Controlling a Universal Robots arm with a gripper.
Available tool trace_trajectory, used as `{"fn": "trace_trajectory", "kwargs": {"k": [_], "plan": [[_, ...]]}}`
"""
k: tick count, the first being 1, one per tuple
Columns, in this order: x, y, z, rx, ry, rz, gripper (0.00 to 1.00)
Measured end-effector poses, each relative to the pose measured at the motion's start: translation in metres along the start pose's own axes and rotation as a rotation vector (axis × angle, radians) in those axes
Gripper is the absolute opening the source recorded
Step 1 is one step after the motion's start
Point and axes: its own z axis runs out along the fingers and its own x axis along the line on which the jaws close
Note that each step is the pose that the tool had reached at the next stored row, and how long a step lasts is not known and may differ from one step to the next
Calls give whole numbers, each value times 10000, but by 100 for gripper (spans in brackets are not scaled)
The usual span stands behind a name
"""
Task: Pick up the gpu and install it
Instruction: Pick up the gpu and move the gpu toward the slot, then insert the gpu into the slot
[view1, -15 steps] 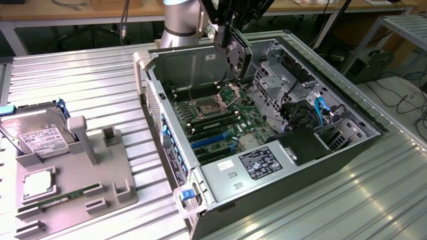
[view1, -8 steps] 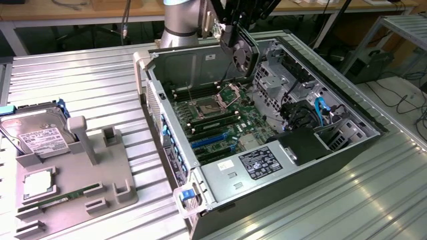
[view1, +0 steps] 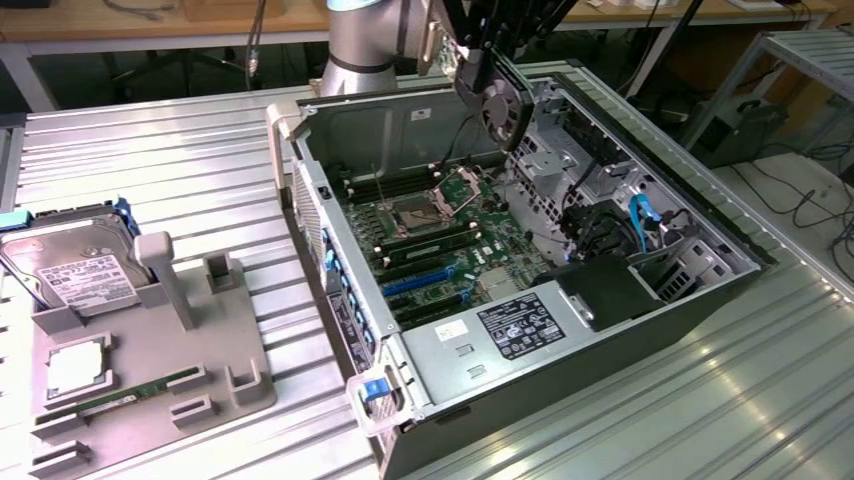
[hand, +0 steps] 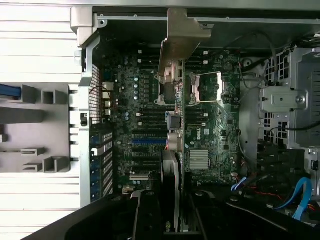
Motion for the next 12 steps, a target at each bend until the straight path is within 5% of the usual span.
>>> {"fn": "trace_trajectory", "kwargs": {"k": [7, 12], "plan": [[-548, -5, 18, 0, 0, -1, 27], [-557, -5, 19, 0, 0, -7, 27]]}}
